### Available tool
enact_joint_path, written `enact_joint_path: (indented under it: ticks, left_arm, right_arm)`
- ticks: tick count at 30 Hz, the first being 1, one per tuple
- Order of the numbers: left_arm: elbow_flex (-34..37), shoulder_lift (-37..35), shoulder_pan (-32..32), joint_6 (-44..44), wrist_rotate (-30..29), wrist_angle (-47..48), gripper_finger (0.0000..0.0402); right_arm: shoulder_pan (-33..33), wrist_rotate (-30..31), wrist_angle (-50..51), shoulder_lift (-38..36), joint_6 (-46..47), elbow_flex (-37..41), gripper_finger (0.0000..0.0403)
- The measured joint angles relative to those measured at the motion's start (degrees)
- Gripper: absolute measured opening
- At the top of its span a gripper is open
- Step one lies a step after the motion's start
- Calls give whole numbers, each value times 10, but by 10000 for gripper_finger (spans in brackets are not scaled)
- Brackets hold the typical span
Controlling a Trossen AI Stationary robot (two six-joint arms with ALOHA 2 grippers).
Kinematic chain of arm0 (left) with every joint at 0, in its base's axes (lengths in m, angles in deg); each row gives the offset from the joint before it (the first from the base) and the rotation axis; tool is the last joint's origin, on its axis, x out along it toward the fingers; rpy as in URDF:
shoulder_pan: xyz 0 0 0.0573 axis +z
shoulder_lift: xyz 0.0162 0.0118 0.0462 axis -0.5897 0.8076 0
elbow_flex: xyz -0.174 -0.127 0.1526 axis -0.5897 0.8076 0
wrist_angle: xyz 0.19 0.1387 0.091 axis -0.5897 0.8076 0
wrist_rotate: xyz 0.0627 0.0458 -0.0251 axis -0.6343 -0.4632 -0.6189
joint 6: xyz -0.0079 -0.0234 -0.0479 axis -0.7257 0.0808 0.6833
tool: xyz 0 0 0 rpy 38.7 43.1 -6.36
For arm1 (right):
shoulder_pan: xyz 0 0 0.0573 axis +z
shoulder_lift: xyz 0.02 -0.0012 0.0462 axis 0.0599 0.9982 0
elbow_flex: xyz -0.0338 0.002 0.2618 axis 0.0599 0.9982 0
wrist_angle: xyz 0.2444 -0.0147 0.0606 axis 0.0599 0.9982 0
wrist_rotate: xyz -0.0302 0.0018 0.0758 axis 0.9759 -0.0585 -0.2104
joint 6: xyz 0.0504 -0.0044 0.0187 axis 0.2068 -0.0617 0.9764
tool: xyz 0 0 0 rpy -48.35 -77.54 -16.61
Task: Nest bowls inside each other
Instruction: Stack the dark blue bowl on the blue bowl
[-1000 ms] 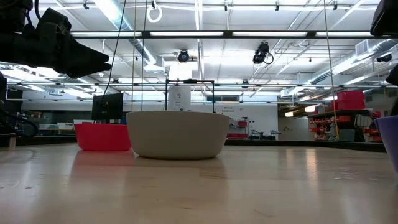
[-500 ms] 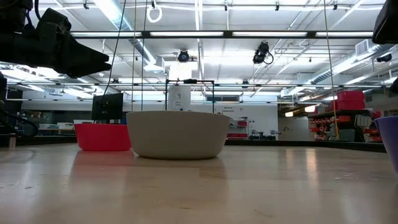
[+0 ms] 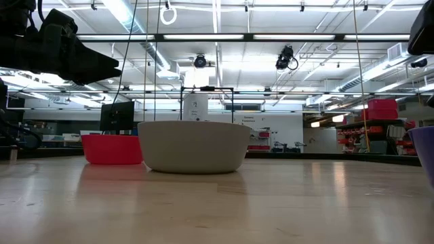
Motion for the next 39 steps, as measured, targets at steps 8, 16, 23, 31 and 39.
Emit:
enact_joint_path:
  ticks: [8, 16, 23, 31, 39]
  left_arm:
    - [0, 0, 0, 0, 0, 0, 307]
    - [0, 0, 0, 2, 0, 0, 307]
    - [0, 0, 0, 2, 0, 1, 307]
    - [0, 0, 0, 2, 0, 1, 307]
    - [0, 0, 0, 4, 0, 1, 307]
  right_arm:
    - [0, 0, -5, 0, -5, 0, 154]
    - [0, 0, -6, 0, -11, 0, 142]
    - [0, 0, -6, 0, -15, 0, 141]
    - [-1, -8, -9, 0, -15, 0, 117]
    - [-1, -17, -18, 0, -33, 0, 13]
